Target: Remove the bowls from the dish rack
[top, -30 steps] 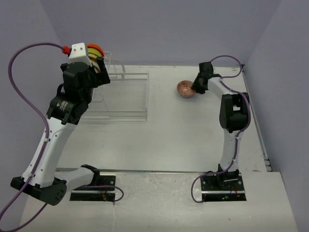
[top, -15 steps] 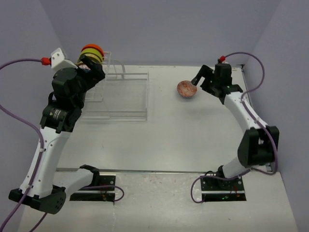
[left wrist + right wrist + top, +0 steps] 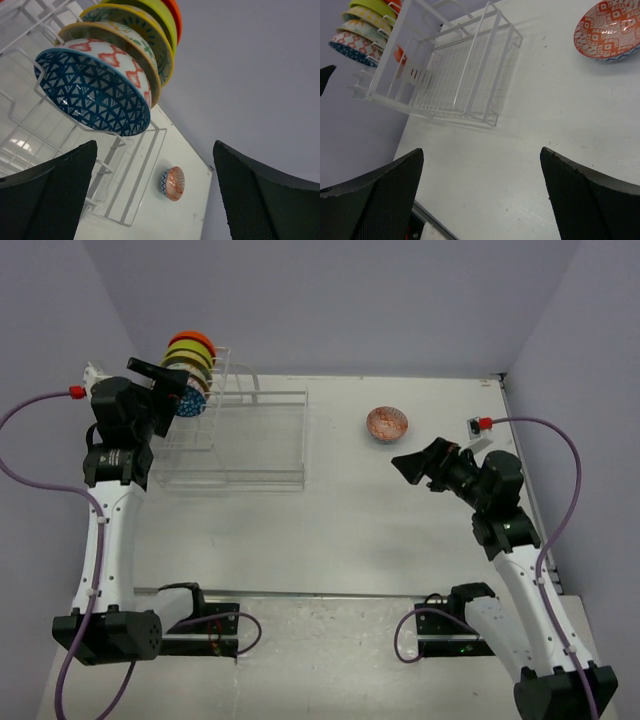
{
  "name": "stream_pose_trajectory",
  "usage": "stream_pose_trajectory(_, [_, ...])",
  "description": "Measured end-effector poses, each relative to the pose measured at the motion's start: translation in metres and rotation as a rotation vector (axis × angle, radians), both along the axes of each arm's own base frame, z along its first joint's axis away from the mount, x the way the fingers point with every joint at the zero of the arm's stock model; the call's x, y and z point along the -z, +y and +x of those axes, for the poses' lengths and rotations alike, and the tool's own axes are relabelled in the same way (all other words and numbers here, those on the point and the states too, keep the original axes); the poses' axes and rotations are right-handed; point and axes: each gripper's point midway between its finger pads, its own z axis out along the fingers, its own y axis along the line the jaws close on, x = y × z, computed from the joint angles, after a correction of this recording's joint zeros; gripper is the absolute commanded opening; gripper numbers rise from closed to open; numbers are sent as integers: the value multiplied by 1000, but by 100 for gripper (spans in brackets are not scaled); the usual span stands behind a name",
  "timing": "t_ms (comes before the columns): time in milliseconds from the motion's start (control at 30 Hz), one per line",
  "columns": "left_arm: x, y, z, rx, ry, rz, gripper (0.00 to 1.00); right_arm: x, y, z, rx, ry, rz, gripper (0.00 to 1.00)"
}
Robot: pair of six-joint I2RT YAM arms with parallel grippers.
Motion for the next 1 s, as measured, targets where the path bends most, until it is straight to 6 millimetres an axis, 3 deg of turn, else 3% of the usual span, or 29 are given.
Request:
stream_pose_trajectory(267, [36, 7, 9, 30, 13, -145, 76, -15, 3, -31, -57, -66, 4, 99])
stream_pose_trajectory(500, [23, 12, 26, 43, -83, -134, 68, -14, 7, -40, -99, -71, -6, 99])
stream_pose_trajectory(700, [33, 25, 35, 19, -94, -130, 56, -10, 7, -42, -105, -61, -18, 99])
stream_pose_trajectory(800, [42, 29, 40, 14, -90, -132, 55, -8, 6, -42, -106, -57, -24, 99])
stream_pose_trajectory(1000, [37, 29, 43, 31, -134, -125, 46, -7, 6, -43, -107, -51, -27, 99])
